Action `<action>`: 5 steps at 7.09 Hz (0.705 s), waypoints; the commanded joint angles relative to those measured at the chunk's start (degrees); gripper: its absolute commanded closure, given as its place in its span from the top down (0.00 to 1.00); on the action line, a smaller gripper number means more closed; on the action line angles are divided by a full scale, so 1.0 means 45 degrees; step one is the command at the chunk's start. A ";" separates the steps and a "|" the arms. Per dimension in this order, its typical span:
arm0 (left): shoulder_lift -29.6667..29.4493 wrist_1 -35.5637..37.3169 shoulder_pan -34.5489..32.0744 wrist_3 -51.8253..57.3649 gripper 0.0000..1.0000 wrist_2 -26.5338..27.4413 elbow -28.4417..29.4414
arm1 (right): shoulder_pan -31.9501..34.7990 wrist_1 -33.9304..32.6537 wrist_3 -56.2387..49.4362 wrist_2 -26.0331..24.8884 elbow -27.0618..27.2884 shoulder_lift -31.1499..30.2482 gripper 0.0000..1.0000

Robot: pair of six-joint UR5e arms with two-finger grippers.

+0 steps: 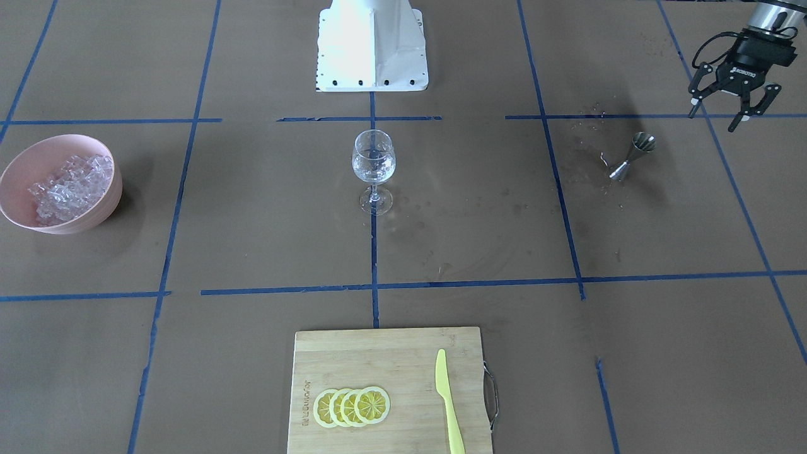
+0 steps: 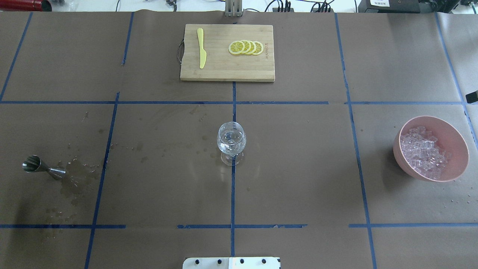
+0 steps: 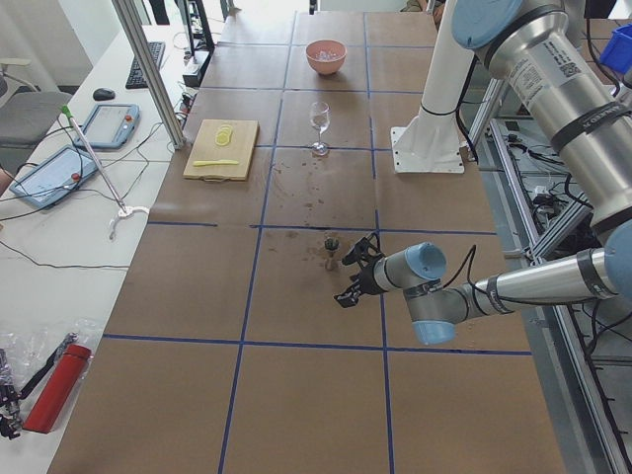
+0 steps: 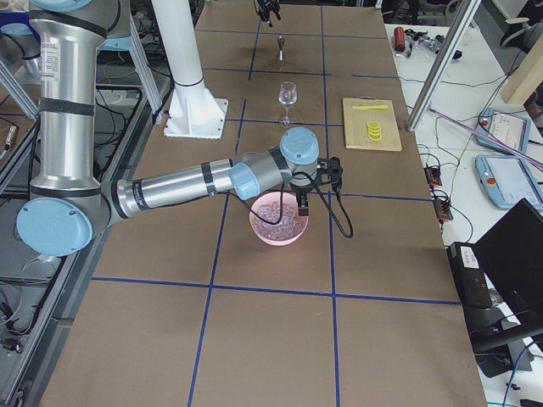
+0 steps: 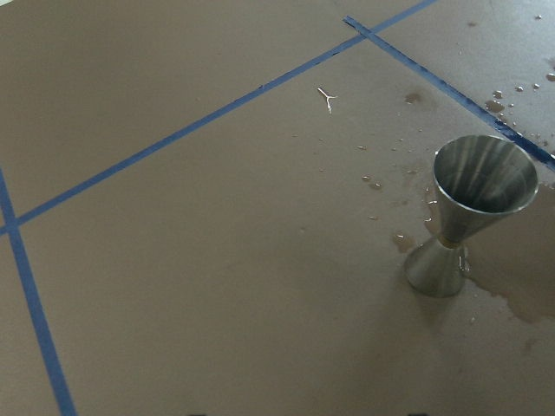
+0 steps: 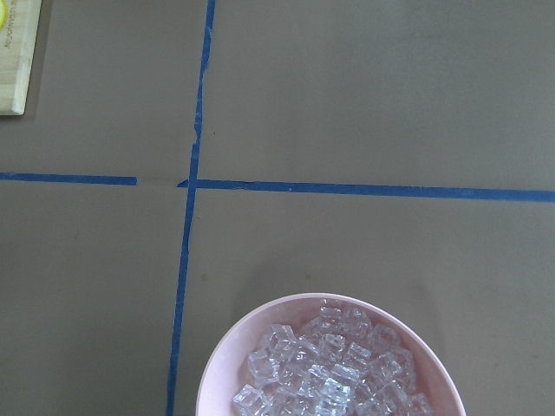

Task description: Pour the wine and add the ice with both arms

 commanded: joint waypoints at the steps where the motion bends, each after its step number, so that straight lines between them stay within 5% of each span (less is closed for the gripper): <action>1: -0.1717 0.2672 -0.4466 0.1461 0.84 -0.4595 0.0186 | -0.0629 0.0001 0.1119 -0.0798 0.0926 -0.0296 1.00; 3: -0.3024 0.4763 -0.5354 0.1351 0.96 -0.5503 0.0147 | -0.1425 0.0001 0.3004 -0.1711 0.1685 -0.0296 1.00; 5: -0.3206 0.5067 -0.5475 0.1234 1.00 -0.5330 0.0283 | -0.1954 0.0001 0.3989 -0.1950 0.2040 -0.0741 1.00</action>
